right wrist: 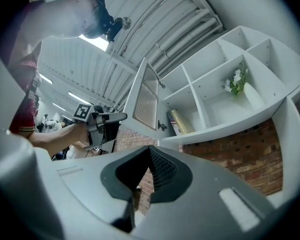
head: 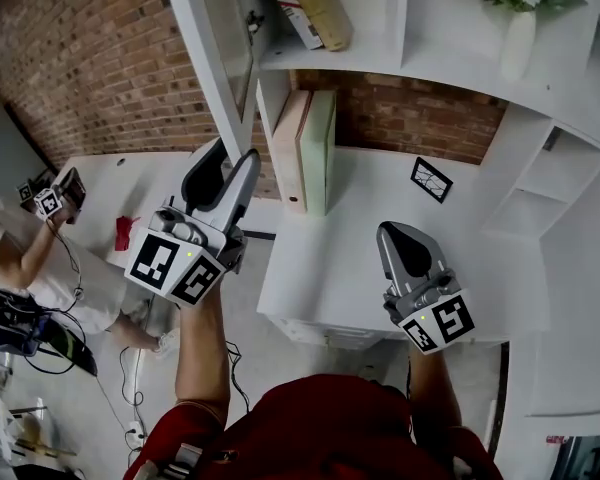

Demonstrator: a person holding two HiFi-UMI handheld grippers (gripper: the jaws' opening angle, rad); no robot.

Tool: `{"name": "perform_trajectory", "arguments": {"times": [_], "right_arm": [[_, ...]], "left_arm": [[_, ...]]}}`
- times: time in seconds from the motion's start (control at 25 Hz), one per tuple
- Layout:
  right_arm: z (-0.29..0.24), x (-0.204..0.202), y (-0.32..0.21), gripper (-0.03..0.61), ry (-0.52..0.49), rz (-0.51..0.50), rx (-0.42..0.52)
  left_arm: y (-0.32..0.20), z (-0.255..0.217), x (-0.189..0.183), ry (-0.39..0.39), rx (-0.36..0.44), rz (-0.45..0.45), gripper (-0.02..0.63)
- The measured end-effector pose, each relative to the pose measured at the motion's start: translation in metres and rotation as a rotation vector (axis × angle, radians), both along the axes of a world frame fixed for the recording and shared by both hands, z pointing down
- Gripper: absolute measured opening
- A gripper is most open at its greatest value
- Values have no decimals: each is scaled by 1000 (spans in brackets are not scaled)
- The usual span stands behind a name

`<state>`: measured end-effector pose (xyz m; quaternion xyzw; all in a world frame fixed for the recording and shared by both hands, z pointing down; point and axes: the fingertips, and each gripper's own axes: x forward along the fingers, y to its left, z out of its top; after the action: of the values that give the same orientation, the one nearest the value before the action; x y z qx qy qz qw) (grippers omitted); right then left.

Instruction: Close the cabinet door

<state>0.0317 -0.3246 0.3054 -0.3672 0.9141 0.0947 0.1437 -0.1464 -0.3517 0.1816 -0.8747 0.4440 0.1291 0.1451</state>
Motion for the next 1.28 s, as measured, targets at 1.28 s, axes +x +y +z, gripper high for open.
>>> {"name": "perform_trajectory", "arguments": {"times": [1.28], "right_arm": [[19,152,-41,14,-27,147,-44]], "left_arm": [[-101,1,147,46,-6,-59,261]]}}
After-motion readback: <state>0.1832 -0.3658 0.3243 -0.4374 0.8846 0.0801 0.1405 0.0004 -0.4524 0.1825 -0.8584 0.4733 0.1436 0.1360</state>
